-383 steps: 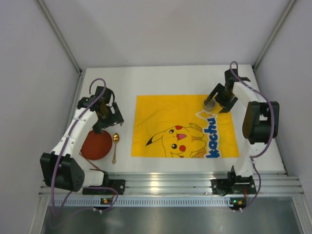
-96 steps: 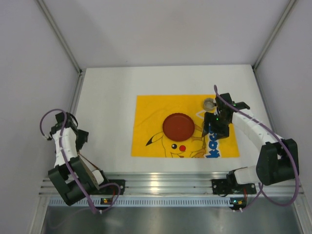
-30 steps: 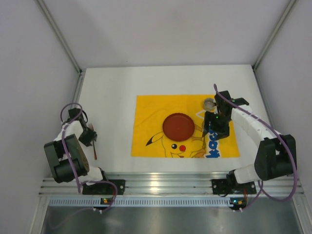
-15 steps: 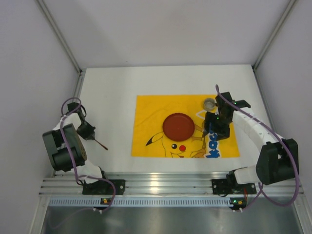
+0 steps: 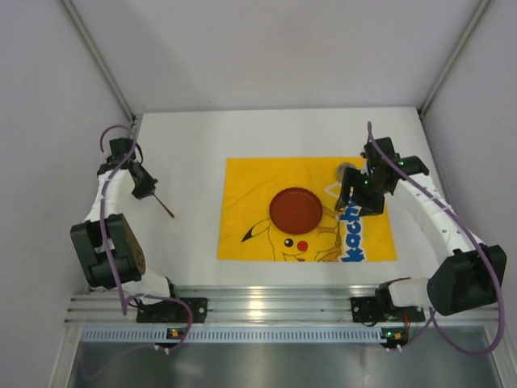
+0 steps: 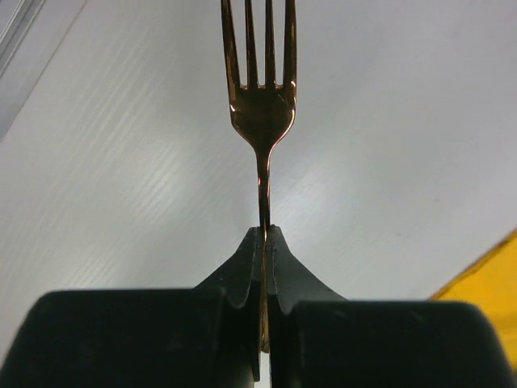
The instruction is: Set the dinner table for one person
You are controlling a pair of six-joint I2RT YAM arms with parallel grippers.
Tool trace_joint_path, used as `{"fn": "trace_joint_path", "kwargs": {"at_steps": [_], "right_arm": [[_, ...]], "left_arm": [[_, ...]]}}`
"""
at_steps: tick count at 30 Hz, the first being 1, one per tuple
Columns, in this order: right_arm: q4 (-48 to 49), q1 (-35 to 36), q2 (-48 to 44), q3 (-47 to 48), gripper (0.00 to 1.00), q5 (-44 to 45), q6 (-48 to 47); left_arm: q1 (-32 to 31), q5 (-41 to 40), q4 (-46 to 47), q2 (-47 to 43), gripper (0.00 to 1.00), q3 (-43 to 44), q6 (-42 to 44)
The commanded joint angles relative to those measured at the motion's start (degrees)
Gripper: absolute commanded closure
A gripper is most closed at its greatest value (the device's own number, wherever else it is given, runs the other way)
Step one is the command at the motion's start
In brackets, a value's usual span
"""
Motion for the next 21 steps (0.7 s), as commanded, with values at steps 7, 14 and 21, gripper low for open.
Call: {"fn": "trace_joint_path", "kwargs": {"at_steps": [7,14,21], "right_arm": [[-3.2,-0.4,-7.5,4.3,0.28,0.7,1.4],[-3.9,-0.4,-15.0,-1.5,0.28,0.5,3.3],[-5.3,-0.5,-23.7,-7.2,0.27,0.6,5.3]], "left_arm": [[-19.2,7.0,1.2,-2.6,1.00,8.2,4.6],[-34.1,10.4,0.3,6.7,1.00,12.2,4.7],[-45.3,6.9,0.6,12.3,1.00,13.6,2.8]]}}
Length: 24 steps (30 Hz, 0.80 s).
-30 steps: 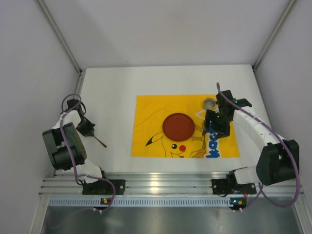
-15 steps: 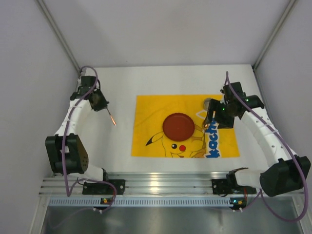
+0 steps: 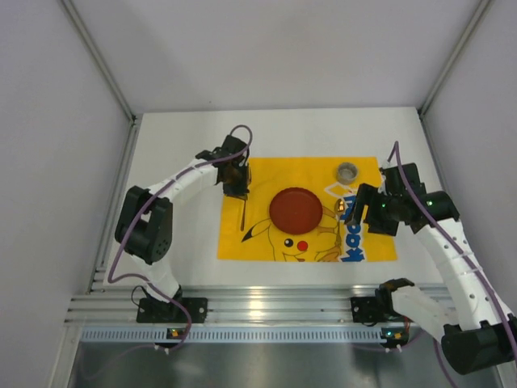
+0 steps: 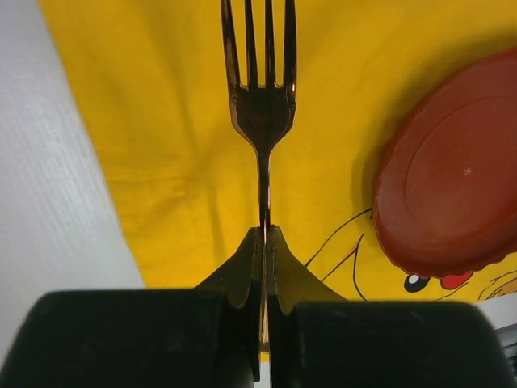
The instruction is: Set the dinner table for one person
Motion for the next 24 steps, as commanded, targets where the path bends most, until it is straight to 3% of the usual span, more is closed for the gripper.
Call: {"fn": "trace_joint_path", "kwargs": {"at_steps": [1,16,17,18,21,22,24], "right_arm": [[-1.5,-0.5,-4.3,-1.8,0.27,0.2,2.0],[-4.8,-0.5,-7.4,-2.9,0.26,1.0,0.6],[-4.8,-0.6,-7.3,-2.8,0.26,1.1,0.5],[-5.0,-0.5,-6.9,-2.7,0.26,1.1,0.3],[-5.1,-0.5,-6.1,-2.1,0.25,1.5,-0.4],[-5.0,-0.6,-6.0,-2.0,0.25,1.8,-0.7],[-5.1,-0.6,-5.4,-1.3,0.25,1.9,-1.1]], "left_arm": [[-3.7,-2.1,0.9,1.0,1.00,2.4,-0.9],[-5.3,-13.3,-0.7,6.6,1.00,3.4,-5.4],[-5.4,-13.7,-0.9,6.6,0.95,3.4,-5.8],[-5.4,-13.8,-1.0,6.7,0.80,3.2,-6.2],[-5.6,-14.5,-1.3,5.8,0.53,2.7,-6.7],[-5.6,-14.7,-1.4,5.3,0.02,2.7,-6.7],[-5.6,-16.1,-1.5,2.8,0.02,2.7,-6.1]]}}
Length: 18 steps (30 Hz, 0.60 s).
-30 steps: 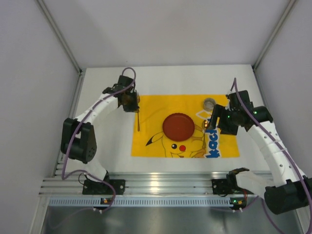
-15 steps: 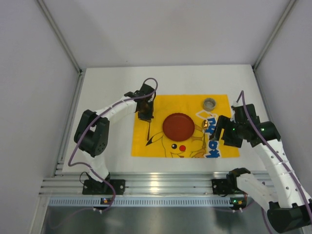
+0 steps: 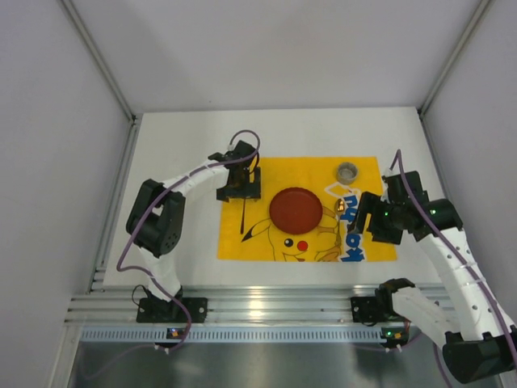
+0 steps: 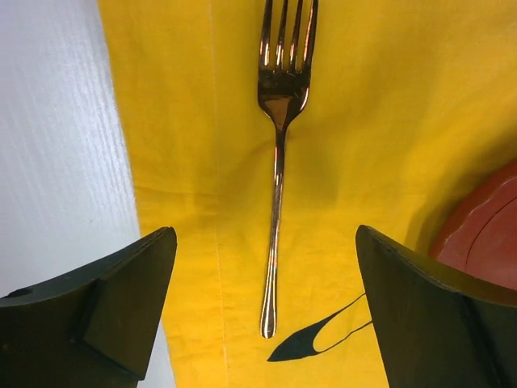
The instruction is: Set the dinner table for one person
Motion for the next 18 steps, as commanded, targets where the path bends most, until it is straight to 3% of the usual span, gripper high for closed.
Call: {"fn": "trace_joint_path", "kwargs": {"at_steps": [1,5,7,9,10,11,12,13,14,18], "right_arm": [[-1.4,-0.6,0.6,2.9,0.25,1.2,-1.4],[-1.7,-0.6,0.8,6.0,0.24,1.3,-2.3],[-1.1,-0.5,0.1,8.6,0.22,1.0,-3.4],[-0.2,-0.4,-1.4,10.3,0.19,0.5,-4.5],[0.9,-0.4,-2.1,11.7,0.15,0.5,-4.8],[1.5,-0.5,-2.8,12.4,0.14,0.7,-5.0],[2.2,-0.4,-4.5,12.9,0.13,1.0,-5.1],[4.1,-0.4,-5.5,13.5,0.04,1.0,-4.9],[5.4,-0.5,-6.5,13.5,0.00,1.0,-4.6],[12.7,-0.4,-15.3,11.4,0.00,4.2,-3.1]], "left_arm": [[-0.2,-3.8,-0.5,-6.1,0.02,1.5,0.3],[-0.2,-12.1,1.5,-14.5,0.02,1.4,6.2],[-0.1,-18.7,9.0,-21.6,0.01,-1.8,9.6],[0.8,-18.8,19.7,-27.1,0.01,-12.9,18.2],[1.0,-16.8,34.2,-32.7,0.02,-18.2,22.3],[1.6,-16.9,41.7,-35.4,0.01,-29.3,28.7],[2.1,-16.9,47.3,-37.7,0.01,-34.2,29.2],[3.3,-14.4,56.3,-41.2,0.01,-38.4,30.6],[7.3,-11.9,58.5,-42.6,0.01,-44.5,27.7],[19.6,-3.4,59.0,-42.0,0.01,-51.0,17.6]]}}
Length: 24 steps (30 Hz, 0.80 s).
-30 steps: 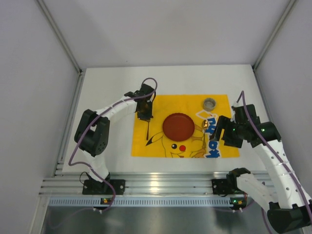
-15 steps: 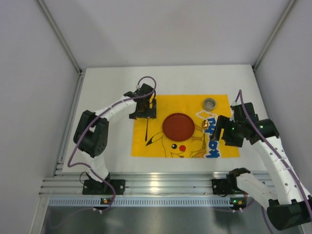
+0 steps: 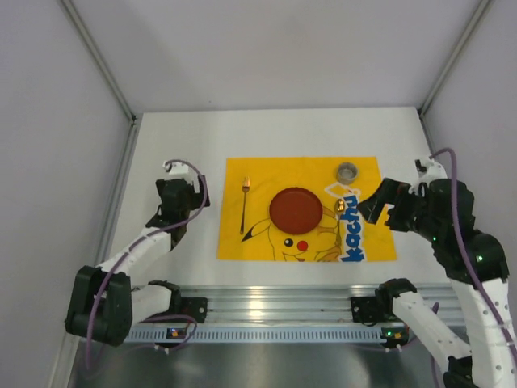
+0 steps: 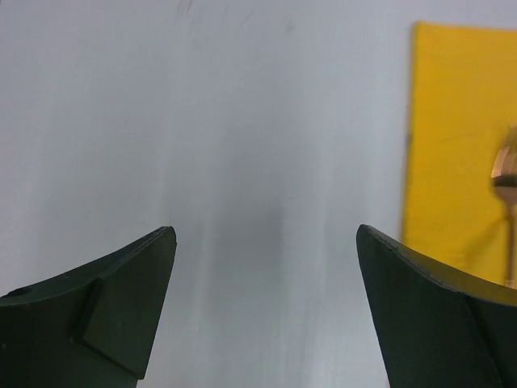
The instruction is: Set the dinner table for one person
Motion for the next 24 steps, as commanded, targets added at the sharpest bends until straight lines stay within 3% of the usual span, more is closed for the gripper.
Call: {"fn": "trace_joint_path", "kwargs": {"at_steps": [1,5,9,15,16,19,24], "right_arm": [[9.4,-0.4,-6.8,-0.7,0.00,3.6,0.7],[12.8,-0.5,-13.6,-4.1,0.00,6.3,1.3],[15.2,-0.5,-17.5,-8.1,0.00,6.4,2.2],[17.3,-0.5,-18.3,-10.7,0.00,8.8,2.9],[17.1,-0.5,-18.0,-10.8,0.00,8.5,3.1],[17.2,-0.4,-16.3,-12.2,0.00,9.0,3.6],[19.9,-0.5,-14.0,-16.6,0.00,16.5,3.4]], "left_arm": [[7.6,6.6,12.4,3.3,0.02,-5.5,-2.7],[11.3,11.2,24.4,7.5,0.01,-8.1,4.2],[13.2,9.7,32.8,16.5,0.01,-7.9,3.5],[13.3,13.2,34.1,23.2,0.01,-4.7,8.5],[13.6,15.5,43.6,24.3,0.01,-6.4,9.5],[16.7,16.4,59.4,27.2,0.01,-14.8,5.3],[18.2,20.5,52.4,26.6,0.02,-12.2,6.6]]}}
